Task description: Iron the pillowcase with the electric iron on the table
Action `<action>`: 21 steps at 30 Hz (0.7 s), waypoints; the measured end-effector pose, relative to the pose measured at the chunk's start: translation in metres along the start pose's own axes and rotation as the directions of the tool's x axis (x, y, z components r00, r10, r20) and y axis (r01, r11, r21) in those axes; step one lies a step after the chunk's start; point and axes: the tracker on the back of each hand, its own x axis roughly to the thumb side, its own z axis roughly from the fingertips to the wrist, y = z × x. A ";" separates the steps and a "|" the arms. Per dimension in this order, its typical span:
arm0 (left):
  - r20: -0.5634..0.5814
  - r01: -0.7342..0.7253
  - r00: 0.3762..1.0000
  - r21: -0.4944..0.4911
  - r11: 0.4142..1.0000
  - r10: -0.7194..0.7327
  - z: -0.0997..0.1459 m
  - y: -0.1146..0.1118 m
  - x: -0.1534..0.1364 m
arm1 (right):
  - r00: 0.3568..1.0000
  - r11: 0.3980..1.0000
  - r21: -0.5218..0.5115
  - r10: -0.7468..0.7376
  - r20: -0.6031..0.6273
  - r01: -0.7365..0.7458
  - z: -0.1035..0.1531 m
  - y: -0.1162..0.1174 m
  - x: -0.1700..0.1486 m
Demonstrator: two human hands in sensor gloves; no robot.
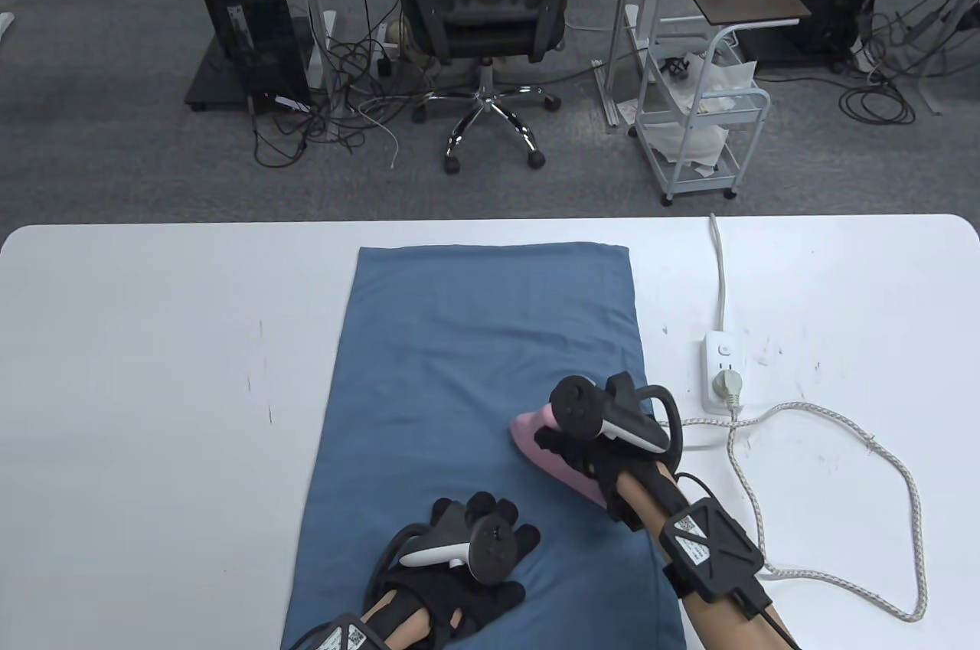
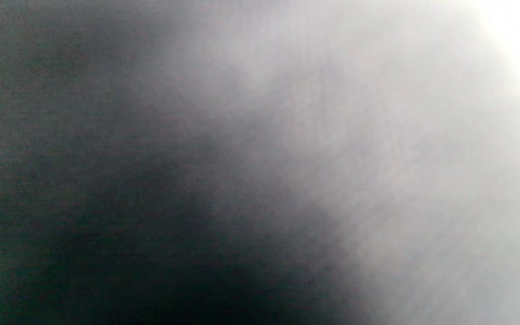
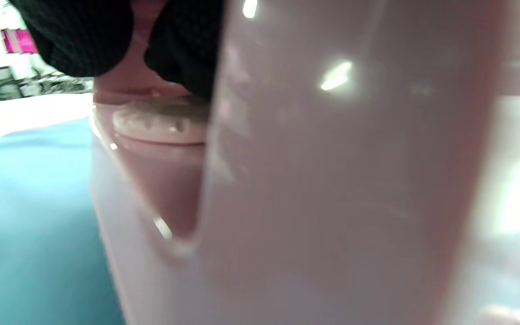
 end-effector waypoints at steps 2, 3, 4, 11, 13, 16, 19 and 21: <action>0.000 0.000 1.000 0.000 1.000 0.000 0.000 0.000 0.000 | 0.998 0.999 0.015 0.034 0.044 -0.035 0.004 0.005 0.012; 0.000 0.000 1.000 0.000 1.000 0.000 0.000 0.000 0.000 | 0.998 0.999 0.020 0.041 0.055 -0.042 0.004 0.007 0.016; 0.000 0.000 1.000 0.000 1.000 0.000 0.000 0.000 0.000 | 0.997 0.998 0.012 0.063 0.052 -0.064 0.002 0.007 0.019; 0.000 0.001 1.000 0.000 1.000 -0.001 0.000 0.000 0.000 | 0.986 0.995 0.007 0.095 -0.137 -0.095 -0.055 0.003 -0.004; 0.000 0.001 1.000 0.000 1.000 -0.001 0.000 0.000 0.000 | 0.978 0.997 0.005 0.083 -0.193 -0.083 -0.070 0.001 -0.014; -0.001 0.001 1.000 -0.001 1.000 -0.001 0.000 0.000 0.000 | 0.967 0.998 0.002 0.056 -0.247 -0.057 -0.082 -0.001 -0.023; -0.001 0.001 1.000 -0.001 1.000 -0.001 0.000 0.000 0.000 | 0.968 0.999 0.001 0.042 -0.248 -0.044 -0.084 -0.003 -0.024; -0.001 0.001 1.000 -0.001 1.000 -0.001 0.000 0.000 0.000 | 0.979 0.999 -0.007 0.040 -0.200 -0.042 -0.077 -0.005 -0.019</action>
